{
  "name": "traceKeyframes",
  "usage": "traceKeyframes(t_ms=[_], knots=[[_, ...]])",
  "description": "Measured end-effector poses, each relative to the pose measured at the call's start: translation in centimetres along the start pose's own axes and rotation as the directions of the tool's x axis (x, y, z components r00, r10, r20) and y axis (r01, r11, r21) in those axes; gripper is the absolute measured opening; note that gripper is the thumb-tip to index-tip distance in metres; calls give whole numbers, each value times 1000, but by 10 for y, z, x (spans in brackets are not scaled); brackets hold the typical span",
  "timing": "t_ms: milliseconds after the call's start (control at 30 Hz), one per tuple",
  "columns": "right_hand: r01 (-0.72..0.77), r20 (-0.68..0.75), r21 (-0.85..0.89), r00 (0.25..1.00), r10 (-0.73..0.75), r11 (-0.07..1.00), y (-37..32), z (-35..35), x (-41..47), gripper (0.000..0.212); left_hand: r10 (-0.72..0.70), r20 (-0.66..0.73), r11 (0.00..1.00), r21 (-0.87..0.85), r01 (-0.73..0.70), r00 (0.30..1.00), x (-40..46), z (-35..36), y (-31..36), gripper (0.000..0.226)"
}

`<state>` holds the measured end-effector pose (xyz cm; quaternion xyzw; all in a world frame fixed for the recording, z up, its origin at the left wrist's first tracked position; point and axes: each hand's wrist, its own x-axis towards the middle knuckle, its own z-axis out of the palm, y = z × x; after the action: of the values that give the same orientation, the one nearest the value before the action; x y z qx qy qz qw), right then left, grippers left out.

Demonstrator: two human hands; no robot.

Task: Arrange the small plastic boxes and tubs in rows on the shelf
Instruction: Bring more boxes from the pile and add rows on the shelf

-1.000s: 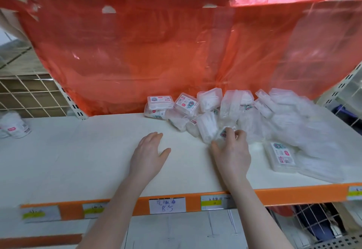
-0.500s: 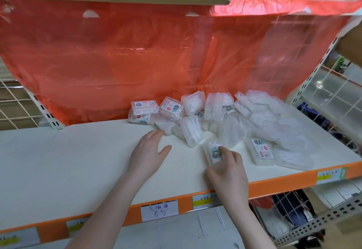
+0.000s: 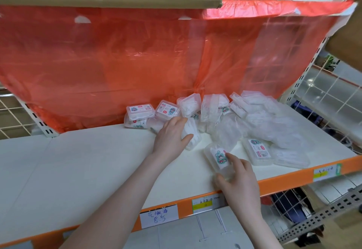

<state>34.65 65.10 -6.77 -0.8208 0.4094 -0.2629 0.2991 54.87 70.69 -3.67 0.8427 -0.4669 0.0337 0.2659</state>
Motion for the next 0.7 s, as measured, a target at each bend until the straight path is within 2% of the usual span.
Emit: traceKeyframes(t_ms=[200, 333, 467, 700], knots=[[5, 26, -31, 1000, -4, 1000, -1, 1, 8, 62, -13, 71, 999, 37, 10, 997, 12, 8, 4, 58], [20, 34, -39, 999, -19, 999, -2, 3, 11, 61, 17, 70, 994, 105, -24, 997, 15, 12, 6, 55], [20, 44, -13, 999, -20, 1000, 0, 1, 11, 60, 14, 54, 995, 96, -19, 998, 12, 12, 7, 57], [14, 66, -11, 998, -14, 1000, 8, -8, 14, 60, 45, 54, 978, 200, -55, 997, -27, 11, 4, 55]])
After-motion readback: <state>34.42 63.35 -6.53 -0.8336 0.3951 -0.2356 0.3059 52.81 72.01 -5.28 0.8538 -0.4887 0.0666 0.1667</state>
